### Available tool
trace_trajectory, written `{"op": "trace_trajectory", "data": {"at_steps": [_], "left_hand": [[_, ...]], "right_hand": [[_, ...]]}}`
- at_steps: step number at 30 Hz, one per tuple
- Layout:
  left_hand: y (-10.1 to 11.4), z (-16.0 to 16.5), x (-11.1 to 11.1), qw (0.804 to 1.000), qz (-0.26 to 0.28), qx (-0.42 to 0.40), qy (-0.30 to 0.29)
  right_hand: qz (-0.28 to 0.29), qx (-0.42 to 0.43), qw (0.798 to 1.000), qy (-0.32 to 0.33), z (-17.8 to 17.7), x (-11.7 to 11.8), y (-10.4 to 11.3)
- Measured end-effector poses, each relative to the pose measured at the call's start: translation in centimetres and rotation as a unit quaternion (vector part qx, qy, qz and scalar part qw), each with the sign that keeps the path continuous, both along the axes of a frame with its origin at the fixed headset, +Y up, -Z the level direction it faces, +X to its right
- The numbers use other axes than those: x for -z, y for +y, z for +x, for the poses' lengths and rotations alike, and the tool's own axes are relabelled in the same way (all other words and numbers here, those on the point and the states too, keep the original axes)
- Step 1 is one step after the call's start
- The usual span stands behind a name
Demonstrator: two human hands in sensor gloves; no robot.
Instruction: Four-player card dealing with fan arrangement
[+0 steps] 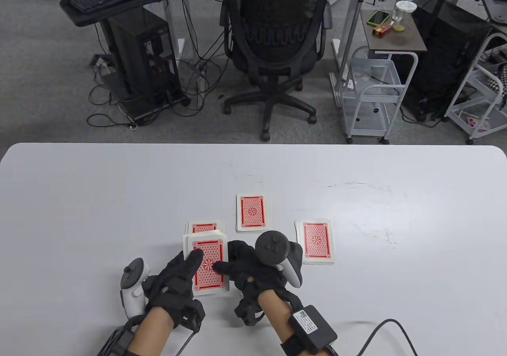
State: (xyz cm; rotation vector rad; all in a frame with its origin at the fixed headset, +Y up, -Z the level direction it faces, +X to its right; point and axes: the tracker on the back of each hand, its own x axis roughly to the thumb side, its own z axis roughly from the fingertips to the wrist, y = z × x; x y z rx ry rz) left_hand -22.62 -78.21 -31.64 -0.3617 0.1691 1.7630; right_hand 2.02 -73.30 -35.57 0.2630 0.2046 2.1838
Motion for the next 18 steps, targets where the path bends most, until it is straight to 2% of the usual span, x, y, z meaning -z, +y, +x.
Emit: {"op": "trace_trajectory", "data": {"at_steps": [6,10,14,18], "left_hand": [[-0.1,0.0,0.3,0.999,0.004,-0.033,-0.012],[-0.3,-0.7,0.2,0.999,-0.004,-0.031,0.006],[-0.4,-2.0,0.4,0.999,-0.011,-0.018,0.024],[-0.5,-2.6,0.6,0.999,-0.013,-0.018,0.030]], "right_hand": [[-0.043,0.098,0.994,0.018,1.8,0.8,-0.8],[-0.048,0.106,0.993,0.002,3.7,1.4,-0.6],[-0.044,0.041,0.998,-0.009,6.0,1.9,-0.4],[-0.055,-0.106,0.992,-0.028,6.6,2.1,-1.6]]}}
